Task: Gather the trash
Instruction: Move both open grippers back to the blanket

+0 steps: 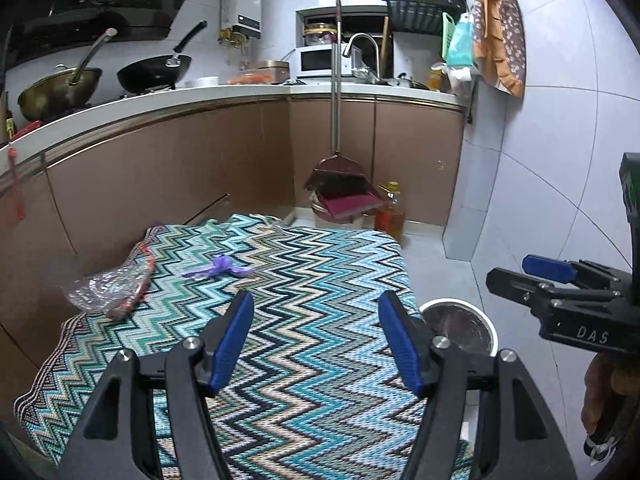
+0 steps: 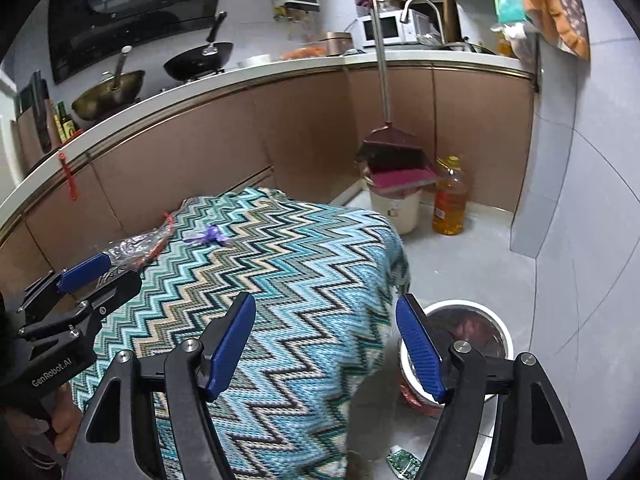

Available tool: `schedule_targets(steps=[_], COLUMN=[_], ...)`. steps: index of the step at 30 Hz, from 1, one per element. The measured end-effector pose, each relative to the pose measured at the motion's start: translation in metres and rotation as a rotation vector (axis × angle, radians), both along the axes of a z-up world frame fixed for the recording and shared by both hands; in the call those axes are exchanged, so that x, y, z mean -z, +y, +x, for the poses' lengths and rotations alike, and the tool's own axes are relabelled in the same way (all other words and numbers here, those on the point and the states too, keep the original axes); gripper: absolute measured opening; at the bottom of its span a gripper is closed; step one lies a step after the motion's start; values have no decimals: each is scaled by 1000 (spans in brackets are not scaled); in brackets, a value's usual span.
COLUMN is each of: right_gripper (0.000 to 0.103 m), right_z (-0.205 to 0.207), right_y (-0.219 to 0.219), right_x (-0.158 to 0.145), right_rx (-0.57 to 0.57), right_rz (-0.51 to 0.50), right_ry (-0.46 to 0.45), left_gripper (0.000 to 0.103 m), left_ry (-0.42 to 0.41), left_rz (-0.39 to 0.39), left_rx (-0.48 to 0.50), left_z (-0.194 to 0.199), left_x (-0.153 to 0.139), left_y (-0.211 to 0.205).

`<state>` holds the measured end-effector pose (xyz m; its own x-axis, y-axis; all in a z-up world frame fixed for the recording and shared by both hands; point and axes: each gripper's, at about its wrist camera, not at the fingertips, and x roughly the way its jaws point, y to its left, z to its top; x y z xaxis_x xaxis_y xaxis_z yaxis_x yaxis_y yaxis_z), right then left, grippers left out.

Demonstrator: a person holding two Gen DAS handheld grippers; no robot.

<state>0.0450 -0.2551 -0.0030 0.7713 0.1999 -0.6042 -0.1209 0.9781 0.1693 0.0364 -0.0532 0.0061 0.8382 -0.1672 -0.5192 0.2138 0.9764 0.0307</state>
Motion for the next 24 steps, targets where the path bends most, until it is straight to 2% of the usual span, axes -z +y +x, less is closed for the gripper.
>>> schedule_targets(steps=[9, 24], right_gripper=[72, 73], right_z=[2, 10], right_y=[40, 97], right_x=[-20, -23], right_rx=[-58, -129], right_rz=[-29, -50], right_ry=[-21, -15], left_gripper=[64, 64], left_ry=[-35, -35], left_rz=[-14, -14], left_rx=[-56, -142], left_z=[-7, -4], left_x=[-5, 2], left_y=[41, 96])
